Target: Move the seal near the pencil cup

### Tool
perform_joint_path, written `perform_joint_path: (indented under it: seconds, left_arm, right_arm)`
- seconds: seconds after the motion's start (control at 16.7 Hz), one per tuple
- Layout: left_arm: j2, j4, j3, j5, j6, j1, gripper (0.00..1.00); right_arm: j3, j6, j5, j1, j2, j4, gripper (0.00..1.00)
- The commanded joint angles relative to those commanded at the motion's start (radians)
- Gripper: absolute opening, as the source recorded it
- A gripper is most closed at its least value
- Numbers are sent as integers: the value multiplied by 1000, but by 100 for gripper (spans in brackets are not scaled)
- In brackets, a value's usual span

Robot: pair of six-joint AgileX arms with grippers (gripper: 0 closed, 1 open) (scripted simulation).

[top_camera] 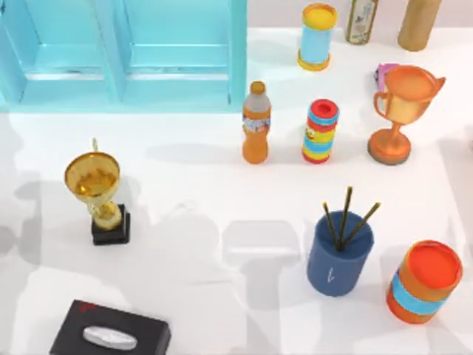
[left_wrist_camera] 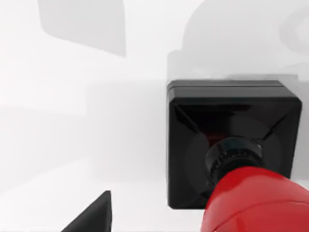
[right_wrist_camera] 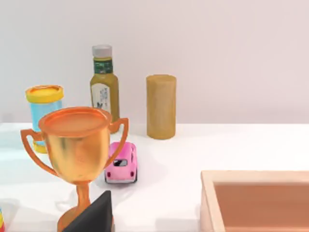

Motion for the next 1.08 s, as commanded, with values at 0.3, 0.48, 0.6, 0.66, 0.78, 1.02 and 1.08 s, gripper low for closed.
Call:
perform_joint_path:
  seconds: [0.3,0.48,0.6,0.66,0.78,1.02,1.08]
  left_arm:
    - [28,109,-91,0,3,3,100]
    - [28,109,-91,0,3,3,100]
    - [28,109,-91,0,3,3,85]
    - [28,109,-91,0,3,3,77]
    - [28,109,-91,0,3,3,62]
    - [28,109,-91,0,3,3,32]
    - [28,109,-91,0,3,3,25]
  right_arm:
    - [0,0,0,0,0,0,100]
    - [0,0,0,0,0,0,100]
    - [0,0,0,0,0,0,100]
    - [0,0,0,0,0,0,100]
    - [0,0,0,0,0,0,100]
    - [0,0,0,0,0,0,100]
    - [0,0,0,0,0,0,100]
